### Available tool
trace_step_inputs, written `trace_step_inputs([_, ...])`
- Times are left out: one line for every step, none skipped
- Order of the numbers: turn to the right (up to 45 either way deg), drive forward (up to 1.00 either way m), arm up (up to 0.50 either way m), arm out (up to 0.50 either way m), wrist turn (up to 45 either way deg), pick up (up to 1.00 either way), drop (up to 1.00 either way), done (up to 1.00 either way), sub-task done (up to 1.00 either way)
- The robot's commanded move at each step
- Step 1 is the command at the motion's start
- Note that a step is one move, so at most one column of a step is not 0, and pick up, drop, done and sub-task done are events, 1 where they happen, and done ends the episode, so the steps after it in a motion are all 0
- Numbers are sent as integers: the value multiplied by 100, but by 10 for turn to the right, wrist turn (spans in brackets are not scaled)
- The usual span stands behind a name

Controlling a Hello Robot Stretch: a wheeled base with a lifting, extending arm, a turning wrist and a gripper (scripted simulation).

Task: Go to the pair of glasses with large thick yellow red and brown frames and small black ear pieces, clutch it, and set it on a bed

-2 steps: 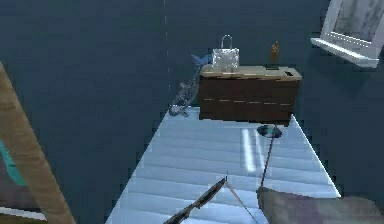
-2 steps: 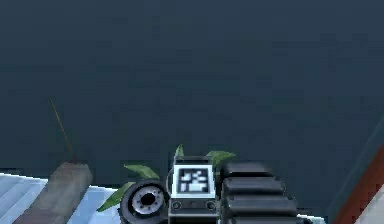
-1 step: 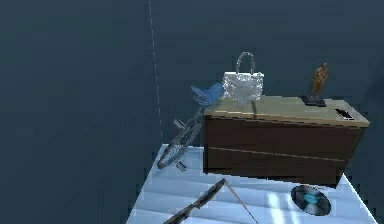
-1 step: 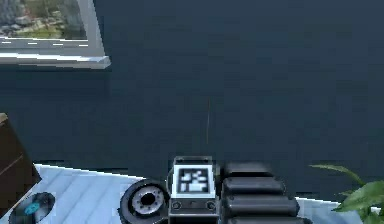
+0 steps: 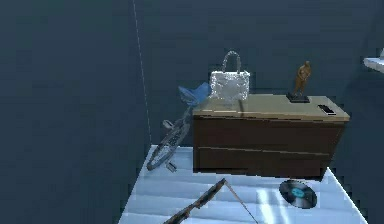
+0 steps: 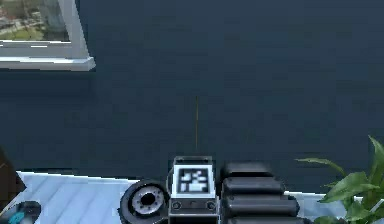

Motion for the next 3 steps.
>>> trace_step_inputs([0,50,0,0,0,0,0,0,0])
trace_step_inputs([60,0,0,0,0,0,0,0,0])
trace_step_inputs([0,30,0,0,0,0,0,0,0])
